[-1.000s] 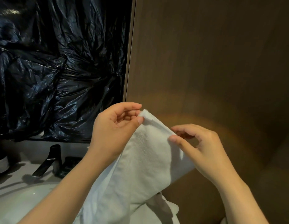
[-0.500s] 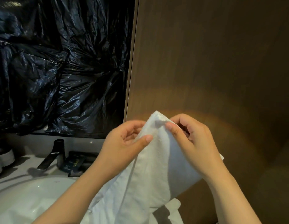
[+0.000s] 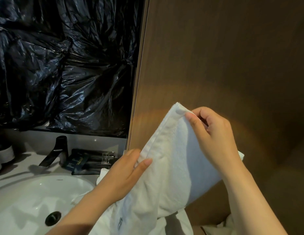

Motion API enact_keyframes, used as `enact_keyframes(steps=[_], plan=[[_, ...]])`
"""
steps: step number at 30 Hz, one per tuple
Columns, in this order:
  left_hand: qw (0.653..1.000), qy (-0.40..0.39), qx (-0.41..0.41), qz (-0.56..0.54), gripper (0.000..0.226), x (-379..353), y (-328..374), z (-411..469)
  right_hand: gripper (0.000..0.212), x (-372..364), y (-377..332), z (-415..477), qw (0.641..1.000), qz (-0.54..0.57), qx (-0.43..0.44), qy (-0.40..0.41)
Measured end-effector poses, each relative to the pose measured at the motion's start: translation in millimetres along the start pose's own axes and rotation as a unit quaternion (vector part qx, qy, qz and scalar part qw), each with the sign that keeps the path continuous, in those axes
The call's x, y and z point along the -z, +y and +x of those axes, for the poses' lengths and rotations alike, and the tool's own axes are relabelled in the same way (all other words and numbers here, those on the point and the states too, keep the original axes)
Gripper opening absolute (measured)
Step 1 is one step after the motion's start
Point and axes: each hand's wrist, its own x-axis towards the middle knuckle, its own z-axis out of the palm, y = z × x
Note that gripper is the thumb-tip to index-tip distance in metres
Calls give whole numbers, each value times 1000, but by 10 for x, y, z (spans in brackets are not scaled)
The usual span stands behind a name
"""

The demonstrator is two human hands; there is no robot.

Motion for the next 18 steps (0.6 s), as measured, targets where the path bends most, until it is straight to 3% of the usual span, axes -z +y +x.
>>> enact_keyframes(steps=[7, 12, 18], plan=[[997, 58, -42, 18, 56, 239, 54, 70, 22, 47, 176, -41, 998, 20, -57, 13], [996, -87, 6, 5, 44, 421, -52, 191, 40, -176, 648, -381, 978, 36, -205, -17], [971, -216, 48, 94, 37, -503, -629, -123, 42, -602, 1294, -1352, 923, 4, -373, -91]])
